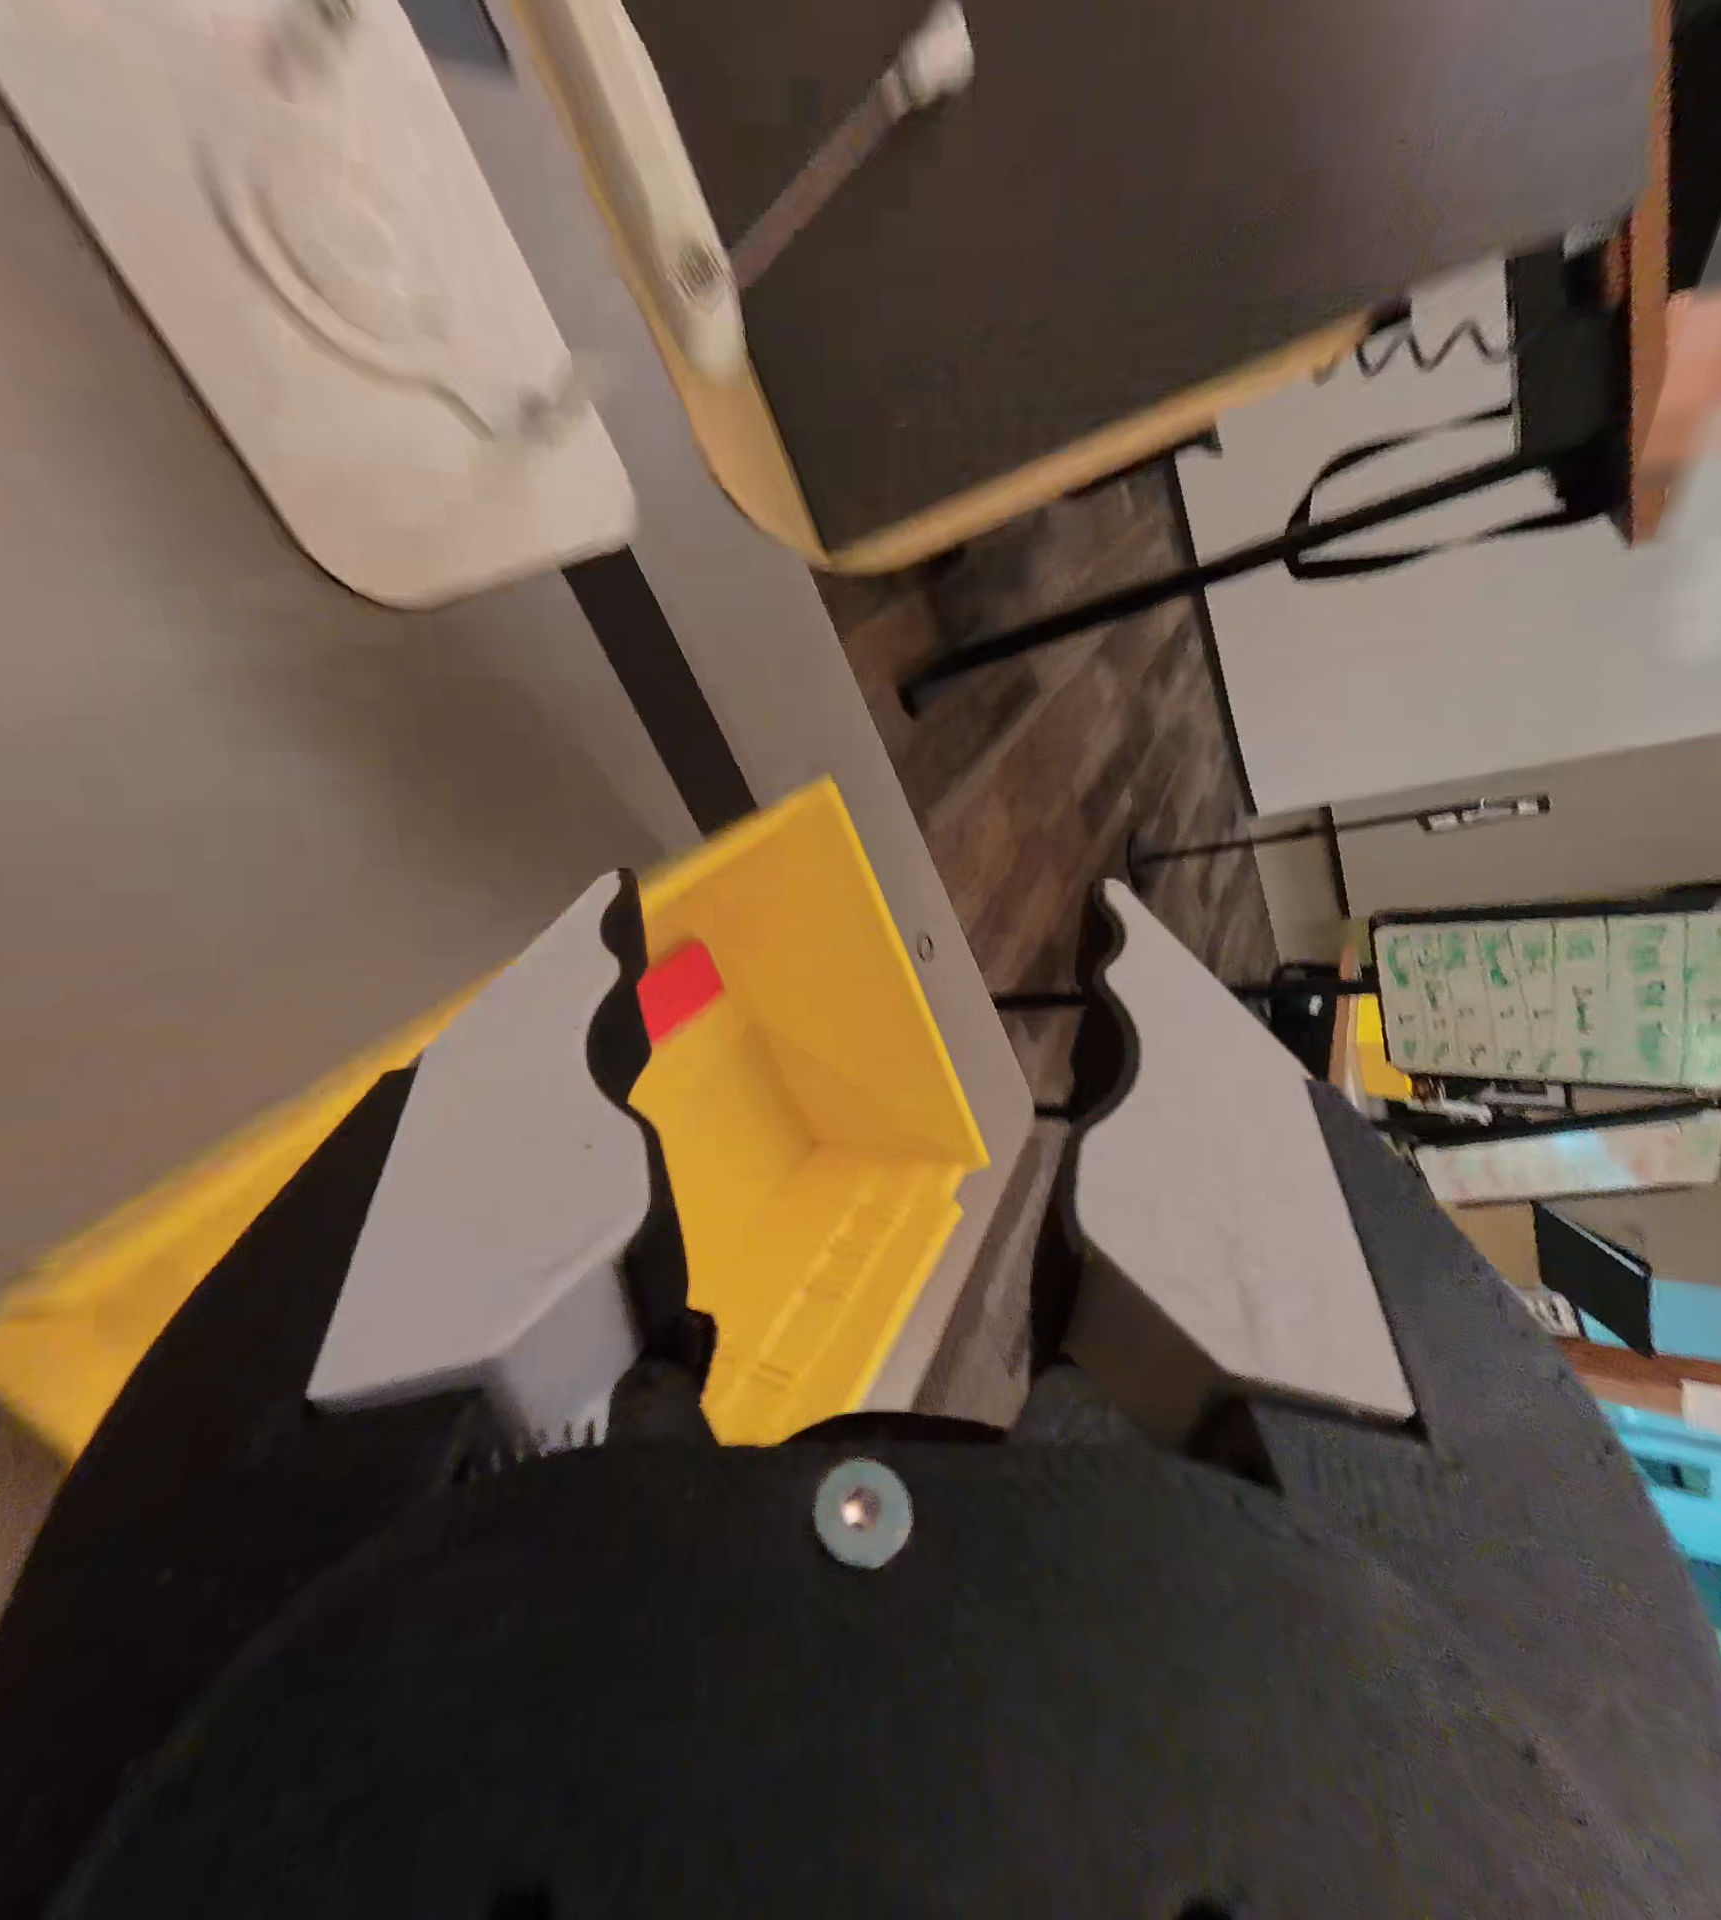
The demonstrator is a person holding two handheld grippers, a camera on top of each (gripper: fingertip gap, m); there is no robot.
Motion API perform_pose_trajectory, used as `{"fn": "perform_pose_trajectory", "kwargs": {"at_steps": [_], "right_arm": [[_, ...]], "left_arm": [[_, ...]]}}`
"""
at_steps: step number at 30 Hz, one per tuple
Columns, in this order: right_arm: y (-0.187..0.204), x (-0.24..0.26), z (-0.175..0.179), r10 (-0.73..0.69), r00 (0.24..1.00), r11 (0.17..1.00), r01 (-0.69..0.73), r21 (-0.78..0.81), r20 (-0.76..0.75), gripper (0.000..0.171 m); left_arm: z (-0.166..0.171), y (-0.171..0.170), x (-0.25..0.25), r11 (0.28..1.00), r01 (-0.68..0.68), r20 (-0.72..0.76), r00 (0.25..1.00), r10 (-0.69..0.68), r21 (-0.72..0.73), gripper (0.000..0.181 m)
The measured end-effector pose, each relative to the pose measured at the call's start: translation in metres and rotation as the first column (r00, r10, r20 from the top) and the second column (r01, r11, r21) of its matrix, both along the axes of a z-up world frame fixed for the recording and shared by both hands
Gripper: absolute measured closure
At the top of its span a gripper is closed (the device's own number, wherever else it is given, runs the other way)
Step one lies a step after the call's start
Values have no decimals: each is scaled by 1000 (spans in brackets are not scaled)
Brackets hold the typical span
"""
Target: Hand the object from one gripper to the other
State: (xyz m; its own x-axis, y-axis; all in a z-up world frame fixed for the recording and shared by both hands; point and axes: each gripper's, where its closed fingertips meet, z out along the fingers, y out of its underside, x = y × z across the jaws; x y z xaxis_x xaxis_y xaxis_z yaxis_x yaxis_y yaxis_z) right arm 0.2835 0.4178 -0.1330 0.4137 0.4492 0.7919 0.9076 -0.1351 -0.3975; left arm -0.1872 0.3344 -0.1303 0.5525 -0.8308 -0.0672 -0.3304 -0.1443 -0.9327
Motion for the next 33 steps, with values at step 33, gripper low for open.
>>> {"fn": "perform_pose_trajectory", "kwargs": {"at_steps": [33], "right_arm": [[-130, -189, -77, 336, 895, 917, -382, -116, -294, 99]], "left_arm": [[-88, 122, -99, 822, -569, -326, 774, 542, 17, 171]]}}
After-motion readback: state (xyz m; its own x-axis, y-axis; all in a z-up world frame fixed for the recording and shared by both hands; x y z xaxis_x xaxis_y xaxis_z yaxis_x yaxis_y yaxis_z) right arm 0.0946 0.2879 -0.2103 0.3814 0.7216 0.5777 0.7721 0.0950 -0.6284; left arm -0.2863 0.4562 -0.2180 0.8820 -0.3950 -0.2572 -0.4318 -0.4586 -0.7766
